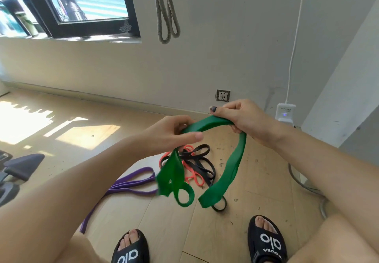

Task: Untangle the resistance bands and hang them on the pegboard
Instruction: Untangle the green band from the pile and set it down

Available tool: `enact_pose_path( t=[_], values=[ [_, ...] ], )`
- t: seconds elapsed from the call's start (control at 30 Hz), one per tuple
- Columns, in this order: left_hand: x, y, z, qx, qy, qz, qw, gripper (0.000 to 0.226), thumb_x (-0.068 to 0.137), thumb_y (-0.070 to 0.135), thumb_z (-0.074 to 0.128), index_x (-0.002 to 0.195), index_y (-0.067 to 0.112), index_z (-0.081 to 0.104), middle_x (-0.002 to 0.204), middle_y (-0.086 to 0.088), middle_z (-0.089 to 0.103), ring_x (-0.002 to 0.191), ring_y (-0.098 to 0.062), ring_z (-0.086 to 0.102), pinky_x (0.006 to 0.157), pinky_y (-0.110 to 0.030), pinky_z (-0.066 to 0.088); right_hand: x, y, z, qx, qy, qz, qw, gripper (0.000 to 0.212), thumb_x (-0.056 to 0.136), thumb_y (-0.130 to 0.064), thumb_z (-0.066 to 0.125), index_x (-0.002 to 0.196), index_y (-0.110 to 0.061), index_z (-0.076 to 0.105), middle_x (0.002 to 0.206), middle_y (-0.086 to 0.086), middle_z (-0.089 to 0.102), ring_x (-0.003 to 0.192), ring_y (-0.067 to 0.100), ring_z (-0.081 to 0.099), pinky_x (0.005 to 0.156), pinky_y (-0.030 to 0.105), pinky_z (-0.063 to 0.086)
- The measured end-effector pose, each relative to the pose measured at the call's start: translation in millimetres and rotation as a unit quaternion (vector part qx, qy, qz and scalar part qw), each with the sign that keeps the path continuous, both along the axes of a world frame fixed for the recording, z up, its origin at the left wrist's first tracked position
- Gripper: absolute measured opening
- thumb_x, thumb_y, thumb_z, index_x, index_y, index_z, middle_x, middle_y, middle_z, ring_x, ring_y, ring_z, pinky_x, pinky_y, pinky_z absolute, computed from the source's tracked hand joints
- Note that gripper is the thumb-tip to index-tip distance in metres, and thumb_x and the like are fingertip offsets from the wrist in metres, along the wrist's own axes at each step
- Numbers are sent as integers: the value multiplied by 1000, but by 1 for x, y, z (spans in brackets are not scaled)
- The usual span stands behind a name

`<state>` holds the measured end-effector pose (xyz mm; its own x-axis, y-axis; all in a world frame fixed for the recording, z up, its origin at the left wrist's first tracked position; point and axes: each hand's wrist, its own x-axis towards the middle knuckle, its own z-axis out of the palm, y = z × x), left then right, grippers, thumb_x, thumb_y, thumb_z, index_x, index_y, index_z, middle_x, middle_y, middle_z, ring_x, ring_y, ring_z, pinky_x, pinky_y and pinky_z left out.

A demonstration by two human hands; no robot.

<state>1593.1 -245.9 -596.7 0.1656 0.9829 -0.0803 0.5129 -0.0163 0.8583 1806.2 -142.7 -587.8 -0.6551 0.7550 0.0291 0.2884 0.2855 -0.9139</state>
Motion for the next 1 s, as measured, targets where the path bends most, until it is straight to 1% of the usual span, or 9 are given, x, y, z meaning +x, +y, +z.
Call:
enact_pose_path(
  t=[0.1,0.23,0.33,0.47,0.6,0.67,0.77,0.87,1.0],
  values=[
    [2,-1,0,8,25,-15,1000,10,94,27,71,99,21,65,60,13,58,54,-7,54,55,-20,45,-1,-1,-1,5,-27,1,1000,59,96,-48,65,77,8,58,57,4,39,51,14,35,55,25,33],
    [-1,0,3,23,36,-4,999,18,91,29,74,102,16,67,58,11,56,51,-7,52,52,-19,44,-4,-10,-2,-6,-67,36,997,44,101,-53,54,73,-21,69,67,2,63,61,14,54,66,32,44],
    [4,-1,3,30,46,-22,998,17,91,28,75,101,16,69,57,9,57,50,-9,52,51,-19,42,-15,-20,-4,0,-80,75,994,51,100,-59,51,88,-14,72,73,3,66,65,15,57,67,33,46],
    [7,-1,2,16,47,-35,998,17,91,27,75,98,13,68,61,7,62,54,-11,59,55,-20,46,-24,-21,-6,40,-94,70,992,53,95,-55,63,86,-2,67,65,1,55,60,12,49,60,28,40],
    [1,-2,1,-40,-18,-44,998,18,96,19,67,110,9,63,74,12,71,69,-7,69,65,-16,52,-18,-15,0,0,-35,47,998,39,92,-43,73,72,-11,63,62,-2,49,53,7,42,54,21,34],
    [-2,-2,-1,-61,3,-42,997,18,99,21,64,104,5,60,68,13,69,64,-5,66,61,-13,49,-16,-13,1,12,-38,38,998,37,91,-42,74,71,-13,64,63,0,50,54,7,42,57,22,34],
    [-2,-2,-2,-59,64,-37,995,18,97,33,66,94,16,62,62,14,64,56,-3,60,56,-13,44,-14,-11,0,21,-57,33,998,38,90,-43,74,68,-15,64,64,1,52,57,9,44,60,25,36],
    [0,1,-3,-8,98,-13,995,20,95,36,69,81,26,60,55,17,54,51,-1,50,52,-15,37,-11,-9,1,39,-90,24,995,41,92,-48,70,66,-18,63,60,-1,51,56,11,45,58,27,36],
    [3,0,-4,19,110,-16,994,20,94,38,70,79,30,60,54,18,51,51,-3,47,53,-18,37,-9,-9,-3,24,-117,50,992,52,96,-62,56,78,-15,68,66,0,57,60,15,52,62,31,43]
  ],
)
